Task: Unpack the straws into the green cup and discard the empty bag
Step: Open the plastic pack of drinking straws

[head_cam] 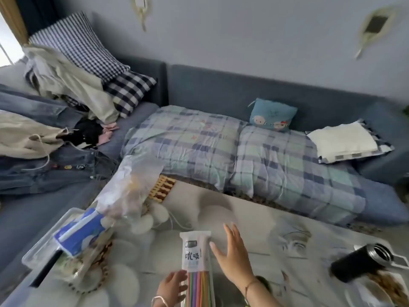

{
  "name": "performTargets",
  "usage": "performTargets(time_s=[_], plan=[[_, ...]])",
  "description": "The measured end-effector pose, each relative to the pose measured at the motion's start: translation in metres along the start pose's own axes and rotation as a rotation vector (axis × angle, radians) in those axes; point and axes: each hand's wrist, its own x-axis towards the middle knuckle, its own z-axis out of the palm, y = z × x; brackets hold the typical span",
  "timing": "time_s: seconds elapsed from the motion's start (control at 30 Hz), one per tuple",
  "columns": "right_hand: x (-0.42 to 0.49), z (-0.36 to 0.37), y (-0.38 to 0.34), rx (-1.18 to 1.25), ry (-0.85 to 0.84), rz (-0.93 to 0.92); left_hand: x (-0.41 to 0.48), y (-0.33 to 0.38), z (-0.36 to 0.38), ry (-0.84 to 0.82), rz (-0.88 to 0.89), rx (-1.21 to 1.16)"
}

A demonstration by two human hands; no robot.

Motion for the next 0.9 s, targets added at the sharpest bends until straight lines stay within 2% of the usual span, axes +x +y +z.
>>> performTargets(time_s=[0.13,0.27,0.4,0.53,0.7,0.9], plan=[[0.023,0.083,0.036,0.034,-0.095,-0.002,0.067,-0.017,0.007,0.004,0.055,0.020],[0.043,0.151,0.069,0.091,-0.068,-0.099,0.123,-0.049,0.007,0.087,0.264,0.099],[0.060,0.193,0.093,0.052,-0.051,-0.157,0.160,-0.054,0.016,-0.001,0.332,0.035],[0.063,0.209,0.111,0.039,0.044,-0.249,0.177,-0.064,0.024,-0.153,0.426,0.013],[0.057,0.211,0.119,0.175,0.009,-0.310,0.190,-0.071,0.021,-0.293,0.427,-0.094],[-0.014,0.182,0.108,0.301,0.048,-0.377,0.115,-0.088,0.016,-0.383,0.559,-0.171]])
